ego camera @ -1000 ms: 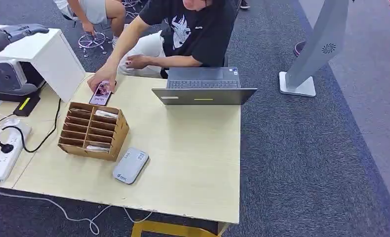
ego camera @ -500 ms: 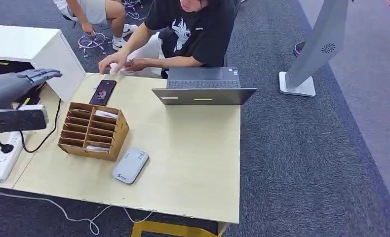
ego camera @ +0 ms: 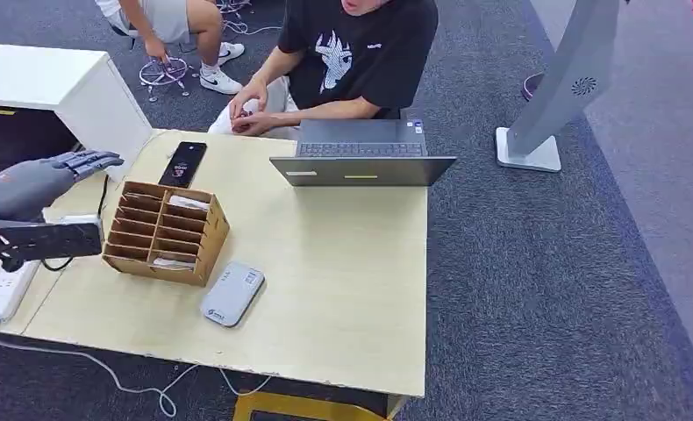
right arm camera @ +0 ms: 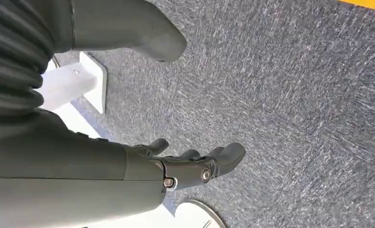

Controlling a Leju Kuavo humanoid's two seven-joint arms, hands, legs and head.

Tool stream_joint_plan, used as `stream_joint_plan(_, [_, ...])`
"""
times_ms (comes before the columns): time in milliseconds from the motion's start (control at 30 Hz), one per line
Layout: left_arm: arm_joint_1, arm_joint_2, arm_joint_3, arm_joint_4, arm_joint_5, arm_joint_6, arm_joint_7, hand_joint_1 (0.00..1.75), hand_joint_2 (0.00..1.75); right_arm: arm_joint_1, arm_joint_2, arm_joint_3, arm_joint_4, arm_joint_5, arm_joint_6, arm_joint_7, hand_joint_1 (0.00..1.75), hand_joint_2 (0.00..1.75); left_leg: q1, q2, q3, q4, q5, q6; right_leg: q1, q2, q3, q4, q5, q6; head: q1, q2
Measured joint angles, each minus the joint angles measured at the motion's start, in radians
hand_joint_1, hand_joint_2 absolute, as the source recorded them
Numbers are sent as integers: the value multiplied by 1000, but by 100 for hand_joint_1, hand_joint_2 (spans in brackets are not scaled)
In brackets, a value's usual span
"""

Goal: Pass the card to the sensor for recognition and then transmit it.

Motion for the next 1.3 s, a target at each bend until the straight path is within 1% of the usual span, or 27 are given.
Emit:
stream_joint_plan(100, [52,-36,31,31,-97,24,-13,0,175,-4,3,0,0,4,0,1,0,175,0,0,0,0,0,0,0,0,0,0,0,0,0,0])
stream_joint_plan(167, [83,-73,48,58,-176,58,-29,0,175,-6,4,0,0,5,0,3,0,175,0,0,0,0,0,0,0,0,0,0,0,0,0,0])
stream_joint_plan(233, [116,-111,68,81,-222,81,-43,0,175,-7,5,0,0,11,0,3,0,175,0,0,0,0,0,0,0,0,0,0,0,0,0,0])
stream_joint_plan(300, [139,-144,77,98,-245,86,-48,0,175,-9,6,0,0,18,0,3,0,175,0,0,0,0,0,0,0,0,0,0,0,0,0,0])
stream_joint_plan(500, [166,-208,93,151,-278,86,-48,0,175,-12,7,0,0,20,1,10,0,175,0,0,0,0,0,0,0,0,0,0,0,0,0,0])
stream_joint_plan(700, [172,-250,98,195,-292,86,-50,0,175,-13,8,0,-2,21,1,10,0,175,0,0,0,0,0,0,0,0,0,0,0,0,0,0])
stream_joint_plan(1033, [177,-296,103,249,-323,97,-60,0,175,-14,8,-1,-4,22,0,12,0,175,0,0,0,0,0,0,0,0,0,0,0,0,0,0])
stream_joint_plan(1300, [177,-316,116,264,-331,96,-61,0,175,-14,8,-1,-5,22,0,12,0,175,0,0,0,0,0,0,0,0,0,0,0,0,0,0])
